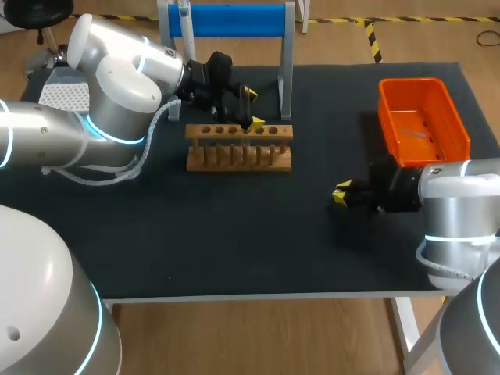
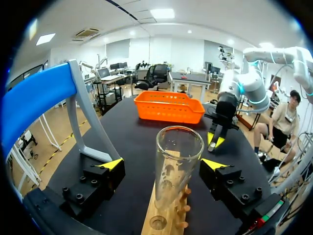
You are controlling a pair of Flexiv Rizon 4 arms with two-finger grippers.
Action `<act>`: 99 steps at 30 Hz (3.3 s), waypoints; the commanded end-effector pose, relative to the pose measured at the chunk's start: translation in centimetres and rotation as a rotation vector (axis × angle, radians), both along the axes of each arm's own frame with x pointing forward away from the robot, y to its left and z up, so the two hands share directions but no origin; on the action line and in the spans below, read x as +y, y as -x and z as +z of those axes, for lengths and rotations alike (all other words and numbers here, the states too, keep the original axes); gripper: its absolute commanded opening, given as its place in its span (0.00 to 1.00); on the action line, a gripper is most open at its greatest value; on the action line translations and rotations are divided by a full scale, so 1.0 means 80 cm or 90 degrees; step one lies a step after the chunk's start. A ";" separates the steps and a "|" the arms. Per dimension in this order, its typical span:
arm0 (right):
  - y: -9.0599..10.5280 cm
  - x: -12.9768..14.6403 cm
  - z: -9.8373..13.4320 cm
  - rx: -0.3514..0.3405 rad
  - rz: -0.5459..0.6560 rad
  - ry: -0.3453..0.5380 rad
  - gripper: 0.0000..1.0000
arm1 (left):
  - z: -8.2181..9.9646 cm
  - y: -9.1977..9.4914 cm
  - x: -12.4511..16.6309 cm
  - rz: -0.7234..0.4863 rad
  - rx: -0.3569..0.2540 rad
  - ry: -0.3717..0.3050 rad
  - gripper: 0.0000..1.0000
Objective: Invert the test tube, pick up the pipette, mount the tip to pipette, aspirate from beaker and dispense into the tube, eject the tip, return the pipette, and cap with the stopper.
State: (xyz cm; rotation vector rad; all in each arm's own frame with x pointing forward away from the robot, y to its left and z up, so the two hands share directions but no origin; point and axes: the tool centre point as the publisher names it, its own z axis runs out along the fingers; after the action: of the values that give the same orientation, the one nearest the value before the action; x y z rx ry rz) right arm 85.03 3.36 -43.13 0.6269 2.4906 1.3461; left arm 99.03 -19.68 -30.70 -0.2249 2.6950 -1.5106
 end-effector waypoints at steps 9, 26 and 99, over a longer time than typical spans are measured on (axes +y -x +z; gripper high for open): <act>0.001 0.010 0.034 -0.015 0.046 -0.006 0.00 | 0.000 -0.001 0.000 0.000 0.001 0.000 1.00; -0.028 0.036 0.135 -0.050 0.204 0.027 0.00 | 0.000 -0.001 0.000 0.000 0.001 0.000 1.00; -0.108 0.153 0.268 -0.058 0.291 0.014 0.00 | 0.000 -0.001 0.000 0.000 0.001 0.000 1.00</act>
State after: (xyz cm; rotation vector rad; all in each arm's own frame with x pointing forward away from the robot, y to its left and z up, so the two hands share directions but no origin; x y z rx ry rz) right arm 92.86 15.00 -21.95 -0.0071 2.6450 1.4527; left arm 99.01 -19.70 -30.70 -0.2256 2.6944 -1.5103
